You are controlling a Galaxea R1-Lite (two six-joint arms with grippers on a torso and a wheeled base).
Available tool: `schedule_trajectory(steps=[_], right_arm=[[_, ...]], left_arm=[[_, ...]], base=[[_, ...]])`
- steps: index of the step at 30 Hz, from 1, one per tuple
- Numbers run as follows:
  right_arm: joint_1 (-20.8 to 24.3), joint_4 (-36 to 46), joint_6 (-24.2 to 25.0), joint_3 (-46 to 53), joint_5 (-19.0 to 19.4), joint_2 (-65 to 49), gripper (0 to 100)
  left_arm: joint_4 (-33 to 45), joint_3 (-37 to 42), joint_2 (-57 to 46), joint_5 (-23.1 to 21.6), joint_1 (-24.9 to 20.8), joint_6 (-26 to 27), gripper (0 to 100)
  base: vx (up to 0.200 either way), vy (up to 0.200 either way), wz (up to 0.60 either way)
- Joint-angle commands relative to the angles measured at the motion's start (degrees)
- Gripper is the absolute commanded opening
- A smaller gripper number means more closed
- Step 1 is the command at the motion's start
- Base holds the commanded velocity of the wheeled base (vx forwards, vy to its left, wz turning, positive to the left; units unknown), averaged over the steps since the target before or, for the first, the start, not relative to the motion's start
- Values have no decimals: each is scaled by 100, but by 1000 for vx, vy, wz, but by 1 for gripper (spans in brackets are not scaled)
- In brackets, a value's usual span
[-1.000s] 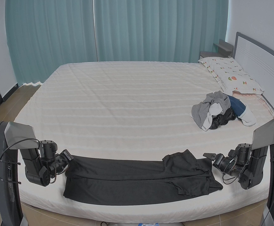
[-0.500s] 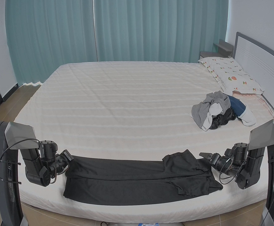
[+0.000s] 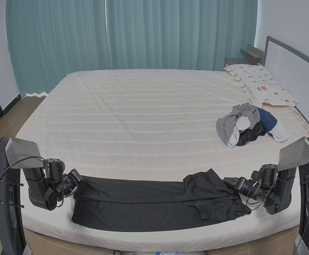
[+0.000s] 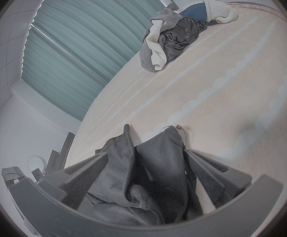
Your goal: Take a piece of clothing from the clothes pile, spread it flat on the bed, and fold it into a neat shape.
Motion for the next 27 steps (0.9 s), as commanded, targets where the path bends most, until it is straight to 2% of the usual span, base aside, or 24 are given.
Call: schedule_trajectory(steps=[1,11,18,27], right_arm=[[23,71,-131,-24,-5,78,0],[-91,89,-140,-173,-119,70,0],[-170,80,-105,-261,-102,70,0],[-179,80,-96,-358,-110,87,0]], left_arm=[[-2,4,7,1,5,-1,0],[-2,-14,-2,-8,14,-27,0],[-2,-163,-20,10,31,-379,0],[-2,-207,7,19,75,-396,0]], base=[[0,0,0],[0,0,0],[0,0,0],[0,0,0]])
